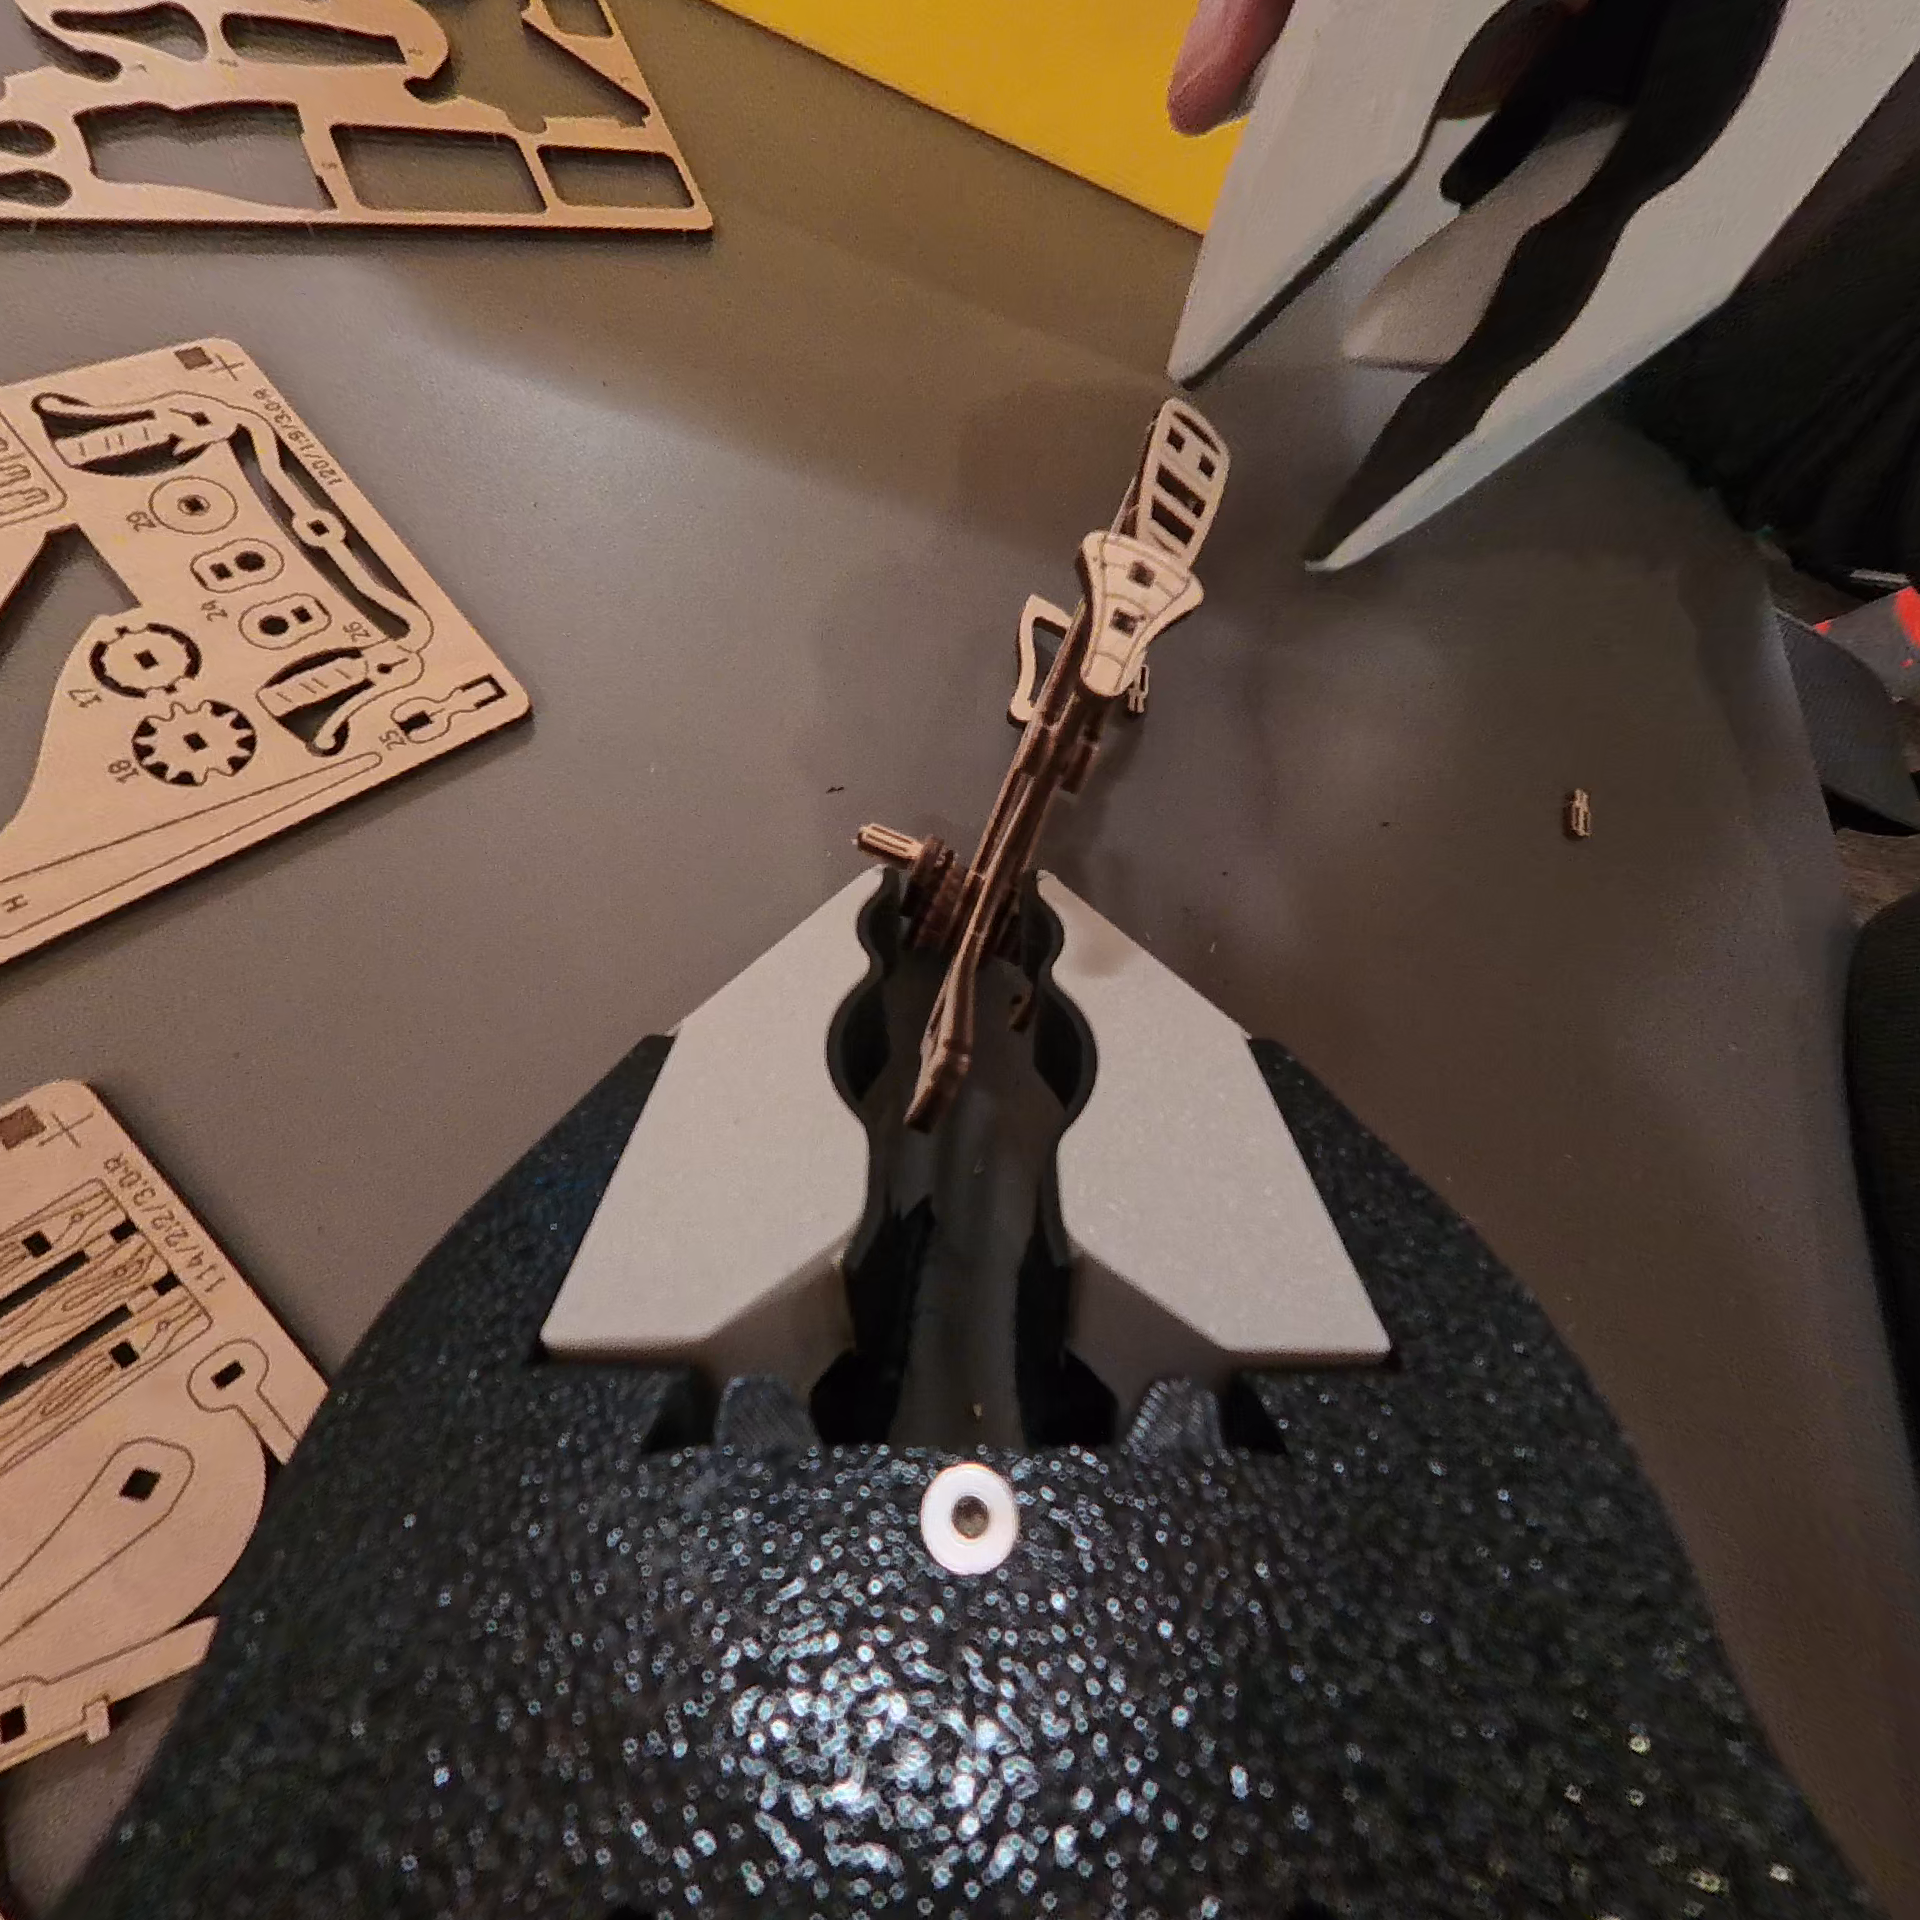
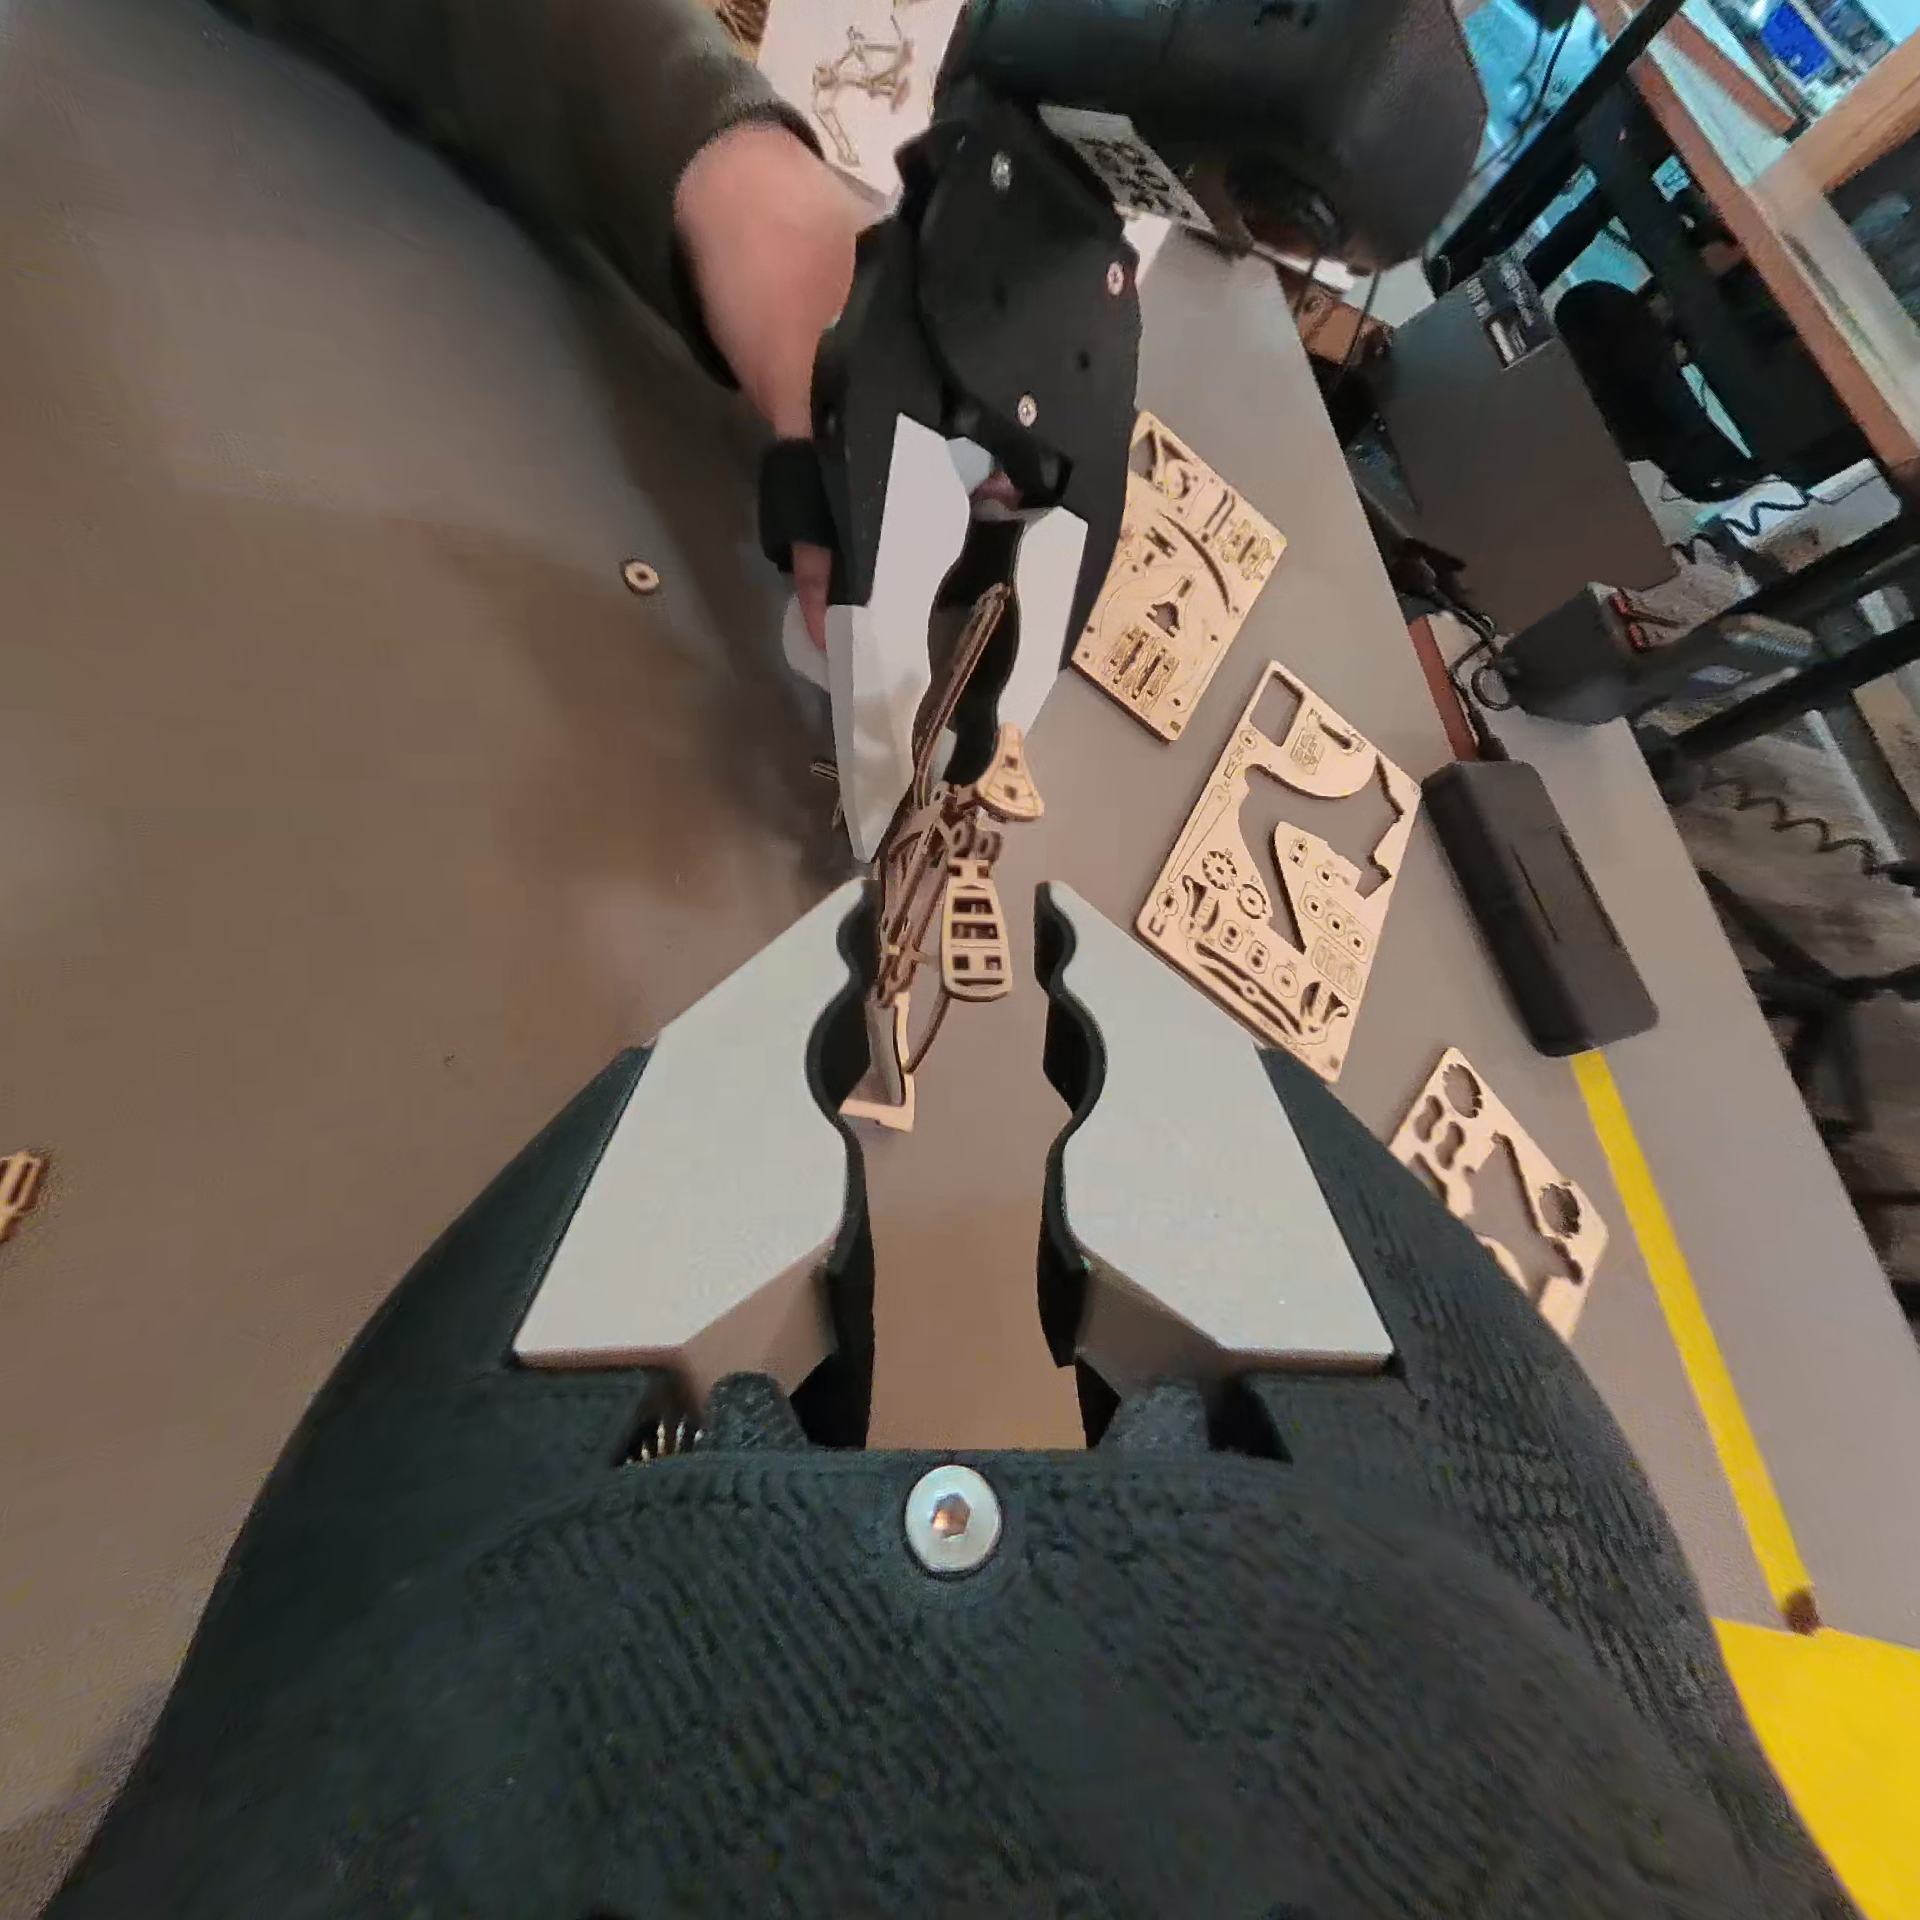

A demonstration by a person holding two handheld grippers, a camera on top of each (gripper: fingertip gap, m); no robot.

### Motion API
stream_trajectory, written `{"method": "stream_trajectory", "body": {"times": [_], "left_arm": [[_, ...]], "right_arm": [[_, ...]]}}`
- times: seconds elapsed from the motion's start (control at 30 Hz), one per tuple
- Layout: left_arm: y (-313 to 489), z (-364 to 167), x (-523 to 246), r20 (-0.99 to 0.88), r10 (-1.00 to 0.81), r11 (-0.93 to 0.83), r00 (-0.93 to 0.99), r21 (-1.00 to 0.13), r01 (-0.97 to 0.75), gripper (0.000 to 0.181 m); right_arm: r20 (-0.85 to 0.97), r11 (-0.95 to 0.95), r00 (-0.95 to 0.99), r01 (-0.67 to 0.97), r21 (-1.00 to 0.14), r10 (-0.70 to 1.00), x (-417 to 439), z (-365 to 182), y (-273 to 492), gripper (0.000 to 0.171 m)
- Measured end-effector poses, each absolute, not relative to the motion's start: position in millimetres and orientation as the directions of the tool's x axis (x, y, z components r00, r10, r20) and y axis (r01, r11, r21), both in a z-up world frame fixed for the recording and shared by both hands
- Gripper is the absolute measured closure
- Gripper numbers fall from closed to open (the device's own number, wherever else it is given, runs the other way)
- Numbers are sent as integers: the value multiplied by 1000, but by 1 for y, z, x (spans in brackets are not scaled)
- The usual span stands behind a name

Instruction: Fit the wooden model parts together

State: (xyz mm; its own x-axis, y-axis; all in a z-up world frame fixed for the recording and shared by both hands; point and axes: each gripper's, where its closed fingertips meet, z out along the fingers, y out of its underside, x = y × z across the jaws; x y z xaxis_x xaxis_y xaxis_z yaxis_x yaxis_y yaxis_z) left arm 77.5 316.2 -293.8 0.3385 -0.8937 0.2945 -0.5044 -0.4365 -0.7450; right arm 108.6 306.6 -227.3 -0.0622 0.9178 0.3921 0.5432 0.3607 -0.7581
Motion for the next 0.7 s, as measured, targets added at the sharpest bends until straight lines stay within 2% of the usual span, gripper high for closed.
{"method": "stream_trajectory", "body": {"times": [0.03,0.43,0.7], "left_arm": [[316,-294,77,294,-894,-436,338,-745,-505,161],[316,-294,78,289,-898,-429,333,-747,-508,161],[316,-294,78,285,-899,-425,332,-748,-510,161]], "right_arm": [[376,349,-63,536,-769,924,109,-227,307,143],[316,301,-60,512,-804,947,109,-235,311,145],[303,286,-49,499,-818,952,108,-236,313,154]]}}
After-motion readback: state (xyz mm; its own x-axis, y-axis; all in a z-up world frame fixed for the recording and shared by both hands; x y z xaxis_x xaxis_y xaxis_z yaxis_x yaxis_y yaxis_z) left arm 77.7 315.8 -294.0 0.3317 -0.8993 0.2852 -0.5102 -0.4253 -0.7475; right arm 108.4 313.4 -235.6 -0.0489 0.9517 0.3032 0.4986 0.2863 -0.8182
